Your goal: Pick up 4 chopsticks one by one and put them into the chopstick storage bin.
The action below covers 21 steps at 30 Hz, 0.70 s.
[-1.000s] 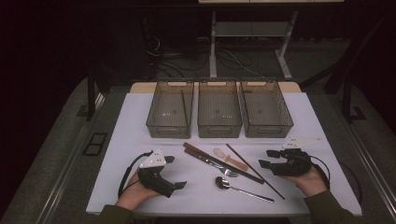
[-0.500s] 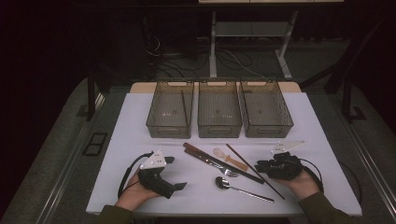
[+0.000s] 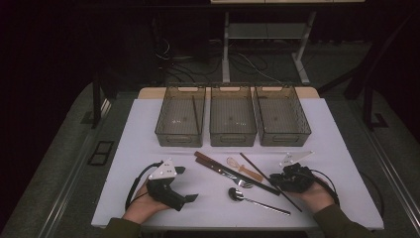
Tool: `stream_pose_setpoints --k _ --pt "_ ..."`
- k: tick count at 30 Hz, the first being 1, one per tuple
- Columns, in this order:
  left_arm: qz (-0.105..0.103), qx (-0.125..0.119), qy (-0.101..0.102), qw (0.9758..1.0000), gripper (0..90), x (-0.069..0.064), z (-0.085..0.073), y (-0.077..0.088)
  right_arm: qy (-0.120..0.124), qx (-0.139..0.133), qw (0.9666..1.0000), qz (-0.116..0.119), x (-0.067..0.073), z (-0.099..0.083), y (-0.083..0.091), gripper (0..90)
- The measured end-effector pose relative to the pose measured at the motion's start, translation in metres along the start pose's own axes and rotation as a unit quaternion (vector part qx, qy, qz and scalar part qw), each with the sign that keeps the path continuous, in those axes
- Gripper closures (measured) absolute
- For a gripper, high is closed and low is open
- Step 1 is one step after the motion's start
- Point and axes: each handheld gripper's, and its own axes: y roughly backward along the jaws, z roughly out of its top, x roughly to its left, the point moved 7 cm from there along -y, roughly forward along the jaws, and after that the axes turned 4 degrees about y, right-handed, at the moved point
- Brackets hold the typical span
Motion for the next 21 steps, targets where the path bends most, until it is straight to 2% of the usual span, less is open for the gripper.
stream_pose_setpoints --k 6,11,21 --pt "-0.001 0.002 -0.001 1.0 0.0 -0.0003 -0.0005 -0.0001 0.006 0.003 1.0 -0.001 -0.0019 -0.0009 -0.0018 81.5" --pt "-0.001 0.002 -0.001 1.0 0.0 -0.0006 -0.0006 -0.0005 0.02 0.006 0.9997 -0.009 -0.0016 -0.001 -0.0024 83.4" --pt "-0.001 0.003 -0.002 1.0 0.0 -0.0007 -0.0006 -0.0005 0.021 0.01 0.9996 -0.019 -0.0011 -0.0002 -0.0024 85.5"
